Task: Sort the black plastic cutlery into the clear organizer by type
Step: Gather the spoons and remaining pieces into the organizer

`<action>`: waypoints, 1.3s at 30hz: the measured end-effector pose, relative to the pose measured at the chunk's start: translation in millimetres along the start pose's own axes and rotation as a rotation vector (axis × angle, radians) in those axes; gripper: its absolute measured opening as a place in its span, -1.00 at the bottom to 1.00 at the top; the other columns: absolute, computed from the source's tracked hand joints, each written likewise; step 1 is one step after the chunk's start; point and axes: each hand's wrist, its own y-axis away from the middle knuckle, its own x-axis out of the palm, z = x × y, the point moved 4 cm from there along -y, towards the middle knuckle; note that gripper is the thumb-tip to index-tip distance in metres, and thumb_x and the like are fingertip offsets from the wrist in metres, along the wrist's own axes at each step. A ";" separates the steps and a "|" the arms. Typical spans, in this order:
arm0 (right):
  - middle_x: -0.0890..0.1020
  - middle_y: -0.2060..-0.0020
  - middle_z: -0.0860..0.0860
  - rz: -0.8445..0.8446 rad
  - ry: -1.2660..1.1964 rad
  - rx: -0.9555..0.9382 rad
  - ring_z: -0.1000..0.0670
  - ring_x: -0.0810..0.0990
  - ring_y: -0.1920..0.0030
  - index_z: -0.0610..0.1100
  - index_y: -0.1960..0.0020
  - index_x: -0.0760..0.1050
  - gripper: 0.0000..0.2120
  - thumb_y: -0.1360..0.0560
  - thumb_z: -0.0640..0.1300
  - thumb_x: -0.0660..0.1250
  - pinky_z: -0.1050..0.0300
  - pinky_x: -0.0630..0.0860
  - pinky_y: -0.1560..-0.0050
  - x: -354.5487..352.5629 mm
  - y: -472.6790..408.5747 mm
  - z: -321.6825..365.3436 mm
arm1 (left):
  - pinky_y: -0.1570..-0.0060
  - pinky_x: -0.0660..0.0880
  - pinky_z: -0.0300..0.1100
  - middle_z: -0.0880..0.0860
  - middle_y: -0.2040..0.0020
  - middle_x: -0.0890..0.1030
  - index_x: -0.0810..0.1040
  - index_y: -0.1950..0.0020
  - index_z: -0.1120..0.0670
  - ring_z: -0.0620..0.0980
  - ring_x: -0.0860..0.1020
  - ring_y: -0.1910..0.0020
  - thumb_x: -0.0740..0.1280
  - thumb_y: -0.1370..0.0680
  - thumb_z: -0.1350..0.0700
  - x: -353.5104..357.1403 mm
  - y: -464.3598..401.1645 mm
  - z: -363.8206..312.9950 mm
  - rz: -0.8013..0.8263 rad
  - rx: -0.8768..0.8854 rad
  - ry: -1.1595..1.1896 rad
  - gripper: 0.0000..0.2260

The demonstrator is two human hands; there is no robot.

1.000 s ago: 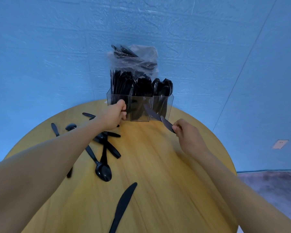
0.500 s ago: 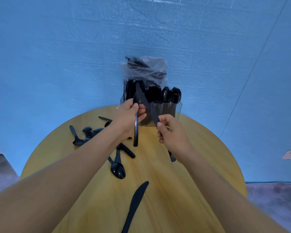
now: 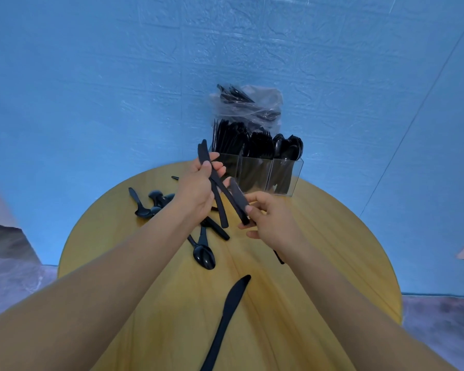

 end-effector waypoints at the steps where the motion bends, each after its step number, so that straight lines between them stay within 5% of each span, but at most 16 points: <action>1: 0.56 0.14 0.04 -0.037 0.015 -0.001 0.13 0.60 0.21 0.00 -0.04 0.48 -0.82 -0.61 -0.22 0.16 0.24 0.59 0.22 -2.5 -0.6 0.4 | 0.01 0.56 -0.07 0.08 0.12 0.49 0.46 -0.17 0.20 -0.07 0.52 0.10 0.02 -0.67 0.22 -4.7 0.2 -0.7 -0.004 -0.018 0.015 -0.76; 4: 0.55 0.15 0.12 -0.128 -0.048 -0.031 0.12 0.59 0.13 0.01 -0.03 0.53 -0.80 -0.60 -0.23 0.19 0.19 0.60 0.09 -8.5 -4.2 8.0 | 0.06 0.56 -0.08 0.08 0.04 0.54 0.49 -0.11 0.15 -0.07 0.56 0.04 0.04 -0.66 0.23 -13.6 6.8 4.0 0.036 -0.060 -0.032 -0.77; 7: 0.60 0.23 0.10 -0.133 -0.163 -0.090 0.16 0.58 0.23 -0.03 -0.04 0.60 -0.78 -0.58 -0.25 0.22 0.28 0.57 0.16 -1.3 -8.4 23.0 | 0.02 0.57 -0.03 0.09 0.03 0.61 0.51 -0.14 0.15 -0.02 0.60 0.00 0.05 -0.66 0.24 -11.4 21.3 13.9 0.119 -0.092 -0.055 -0.76; 13: 0.59 0.28 0.00 -0.240 -0.168 -0.087 0.01 0.59 0.22 -0.12 0.16 0.54 -0.92 -0.50 -0.25 0.35 -0.03 0.59 0.08 15.9 -10.9 24.4 | 0.15 0.57 -0.10 0.20 -0.13 0.59 0.48 -0.24 0.15 0.10 0.58 -0.10 0.04 -0.66 0.21 -5.1 40.6 16.6 0.198 -0.133 -0.002 -0.73; 15: 0.62 0.27 0.01 -0.238 -0.170 -0.107 0.03 0.61 0.20 -0.14 0.20 0.57 -0.90 -0.48 -0.26 0.37 0.01 0.60 0.09 16.3 -8.7 24.2 | 0.17 0.57 -0.12 0.18 -0.12 0.59 0.49 -0.20 0.14 0.09 0.59 -0.09 0.03 -0.66 0.22 -6.7 43.4 16.2 0.192 -0.125 0.006 -0.73; 20: 0.58 0.27 0.11 -0.035 -0.023 -0.220 0.29 0.52 0.30 -0.07 -0.16 0.57 -0.76 -0.53 -0.27 0.30 0.46 0.40 0.25 17.8 8.2 28.4 | 0.16 0.57 -0.13 0.13 0.03 0.60 0.47 -0.15 0.18 0.01 0.60 0.07 -0.01 -0.67 0.24 -15.2 42.1 8.0 0.094 -0.065 0.079 -0.73; 24: 0.59 0.10 -0.06 0.177 0.061 -0.231 0.08 0.61 0.20 0.10 -0.41 0.32 -0.48 -0.57 -0.36 0.19 0.29 0.57 0.23 27.9 25.6 22.8 | 0.09 0.56 -0.04 0.13 0.07 0.59 0.47 -0.14 0.15 -0.02 0.60 0.08 -0.03 -0.68 0.22 -20.5 43.1 5.3 0.043 -0.088 0.123 -0.73; 28: 0.57 0.17 -0.05 0.194 -0.008 -0.220 0.11 0.56 0.34 0.11 -0.42 0.29 -0.49 -0.61 -0.35 0.10 0.28 0.58 0.30 23.6 30.6 24.5 | 0.11 0.56 -0.14 0.13 0.01 0.61 0.47 -0.16 0.16 -0.03 0.60 -0.03 -0.04 -0.68 0.21 -16.1 52.8 4.3 0.066 -0.119 0.186 -0.71; 33: 0.58 -0.10 -0.03 0.264 0.210 -0.360 0.00 0.59 0.03 0.05 -0.50 0.19 -0.51 -0.62 -0.26 0.11 0.04 0.58 -0.05 30.1 36.2 28.1 | 0.32 0.58 -0.24 0.14 0.07 0.59 0.47 -0.16 0.20 -0.02 0.60 0.06 -0.04 -0.68 0.19 -16.1 65.6 2.4 0.023 -0.119 0.255 -0.71; 36: 0.54 -0.24 0.00 0.334 0.214 -0.356 0.05 0.52 -0.18 -0.03 -0.46 0.28 -0.58 -0.63 -0.25 0.09 0.19 0.47 -0.17 28.8 41.9 24.2 | 0.33 0.56 -0.23 0.08 0.13 0.54 0.49 -0.09 0.16 -0.07 0.58 0.16 -0.01 -0.68 0.18 -26.6 70.9 4.2 -0.060 -0.111 0.142 -0.72; 39: 0.55 -0.14 0.04 0.305 0.265 -0.245 0.08 0.53 -0.08 -0.05 -0.30 0.46 -0.72 -0.61 -0.16 0.17 0.34 0.46 -0.01 15.3 49.4 9.2 | 0.30 0.55 -0.20 0.05 0.18 0.50 0.48 -0.06 0.15 -0.09 0.54 0.26 0.00 -0.68 0.15 -48.2 72.1 0.1 -0.166 -0.115 0.053 -0.74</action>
